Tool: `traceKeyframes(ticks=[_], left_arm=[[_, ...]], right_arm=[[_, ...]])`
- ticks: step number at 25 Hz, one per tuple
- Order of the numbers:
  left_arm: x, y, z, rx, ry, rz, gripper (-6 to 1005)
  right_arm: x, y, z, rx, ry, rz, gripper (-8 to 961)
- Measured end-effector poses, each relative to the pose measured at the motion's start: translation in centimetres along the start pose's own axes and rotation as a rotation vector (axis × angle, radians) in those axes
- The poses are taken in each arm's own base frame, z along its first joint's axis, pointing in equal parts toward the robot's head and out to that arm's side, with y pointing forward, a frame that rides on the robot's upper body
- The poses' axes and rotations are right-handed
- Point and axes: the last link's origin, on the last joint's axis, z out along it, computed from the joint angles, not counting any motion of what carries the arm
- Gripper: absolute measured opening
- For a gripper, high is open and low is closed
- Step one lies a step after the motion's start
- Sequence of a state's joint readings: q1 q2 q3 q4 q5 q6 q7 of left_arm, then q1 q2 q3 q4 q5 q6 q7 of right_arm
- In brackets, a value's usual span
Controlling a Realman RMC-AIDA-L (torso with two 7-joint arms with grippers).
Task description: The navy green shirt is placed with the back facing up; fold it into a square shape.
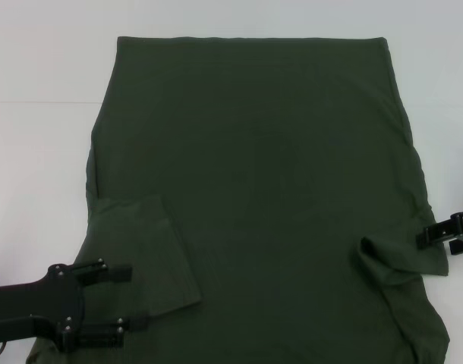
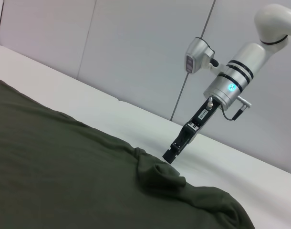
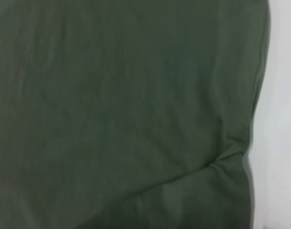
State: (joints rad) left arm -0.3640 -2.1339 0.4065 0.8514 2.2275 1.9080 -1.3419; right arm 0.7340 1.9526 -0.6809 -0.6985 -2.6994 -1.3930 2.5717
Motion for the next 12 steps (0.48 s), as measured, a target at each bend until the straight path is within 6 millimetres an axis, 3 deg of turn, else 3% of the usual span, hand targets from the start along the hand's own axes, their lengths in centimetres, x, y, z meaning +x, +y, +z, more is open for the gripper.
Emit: traceKeyframes(ticks=[12], left_arm=[[-0.01, -0.04, 0.2, -0.005, 0.004, -0.002, 859]], right_arm=[[-0.11, 0.41, 0.33, -0.008, 0.003, -0.005, 777]])
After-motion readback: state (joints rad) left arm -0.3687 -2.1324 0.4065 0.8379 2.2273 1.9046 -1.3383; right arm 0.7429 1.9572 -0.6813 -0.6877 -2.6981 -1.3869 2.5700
